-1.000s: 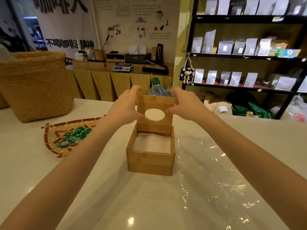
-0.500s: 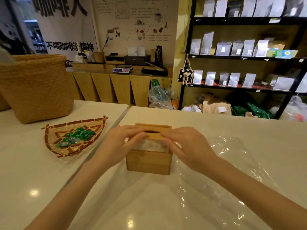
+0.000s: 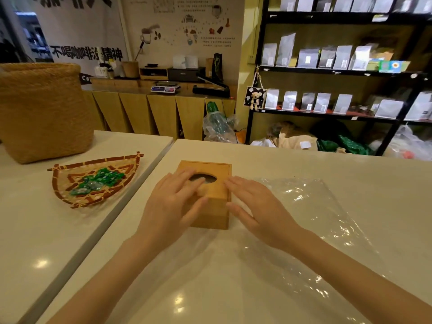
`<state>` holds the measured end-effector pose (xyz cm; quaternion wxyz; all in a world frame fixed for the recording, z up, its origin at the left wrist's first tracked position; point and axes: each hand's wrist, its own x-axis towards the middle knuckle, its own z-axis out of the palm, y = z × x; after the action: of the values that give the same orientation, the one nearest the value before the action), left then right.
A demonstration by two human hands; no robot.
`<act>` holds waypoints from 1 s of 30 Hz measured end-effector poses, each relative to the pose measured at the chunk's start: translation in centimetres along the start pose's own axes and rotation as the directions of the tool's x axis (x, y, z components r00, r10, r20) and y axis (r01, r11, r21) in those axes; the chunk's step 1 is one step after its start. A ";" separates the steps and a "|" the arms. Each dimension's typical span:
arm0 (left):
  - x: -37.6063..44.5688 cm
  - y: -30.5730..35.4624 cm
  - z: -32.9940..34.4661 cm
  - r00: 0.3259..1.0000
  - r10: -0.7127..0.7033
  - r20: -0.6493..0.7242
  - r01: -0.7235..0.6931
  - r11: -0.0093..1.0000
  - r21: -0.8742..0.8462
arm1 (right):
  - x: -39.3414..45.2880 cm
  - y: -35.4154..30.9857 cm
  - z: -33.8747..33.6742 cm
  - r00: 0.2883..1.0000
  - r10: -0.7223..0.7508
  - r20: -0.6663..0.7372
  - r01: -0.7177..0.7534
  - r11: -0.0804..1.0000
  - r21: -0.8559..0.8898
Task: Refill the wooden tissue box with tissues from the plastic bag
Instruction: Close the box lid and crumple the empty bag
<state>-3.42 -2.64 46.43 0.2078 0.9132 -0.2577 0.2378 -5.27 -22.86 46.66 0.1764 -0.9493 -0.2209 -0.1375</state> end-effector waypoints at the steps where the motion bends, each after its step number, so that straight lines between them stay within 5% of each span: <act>1: -0.2 1.2 0.2 0.997 0.055 -0.055 -0.056 0.998 -0.014 | -0.7 0.6 -0.5 0.998 0.040 -0.039 -0.039 0.998 0.043; 3: -0.6 3.7 1.4 0.987 0.132 -0.087 -0.141 0.984 -0.108 | -2.6 2.0 -1.8 0.980 0.155 -0.122 -0.145 0.986 0.083; 5: -1.1 6.2 2.8 0.988 0.124 0.095 -0.106 0.978 -0.178 | -4.7 4.1 -3.1 0.943 0.306 -0.130 -0.298 0.951 0.080; 9: -2.0 7.8 7.3 0.899 0.110 0.424 -0.105 0.994 -0.033 | -9.8 7.3 -4.4 0.815 0.574 -0.076 -0.577 0.817 -0.022; 14: -1.1 7.8 10.0 0.869 0.065 0.491 -0.083 0.996 0.015 | -14.7 10.2 -3.6 0.645 0.756 -0.113 -0.750 0.597 -0.285; 17: 0.2 8.3 10.5 0.855 -0.050 0.517 0.029 0.998 0.048 | -15.9 10.9 -3.2 0.552 0.820 -0.154 -0.817 0.495 -0.295; 24: 0.8 9.4 10.2 0.907 -0.100 0.410 0.207 0.951 -0.228 | -16.0 10.7 -2.7 0.514 0.822 -0.247 -0.840 0.540 0.049; 28: 1.2 9.5 9.5 0.897 -0.224 0.380 0.388 0.811 -0.438 | -16.0 10.5 -3.0 0.502 0.807 -0.312 -0.807 0.567 0.167; 30: 1.6 9.6 9.3 0.860 -0.290 0.419 0.499 0.651 -0.573 | -16.0 10.5 -3.2 0.490 0.816 -0.306 -0.757 0.573 0.316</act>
<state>-4.67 -15.43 42.29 0.5254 0.8364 -0.1452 -0.0579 -14.83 -38.87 41.26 0.3278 -0.8759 0.2721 -0.2264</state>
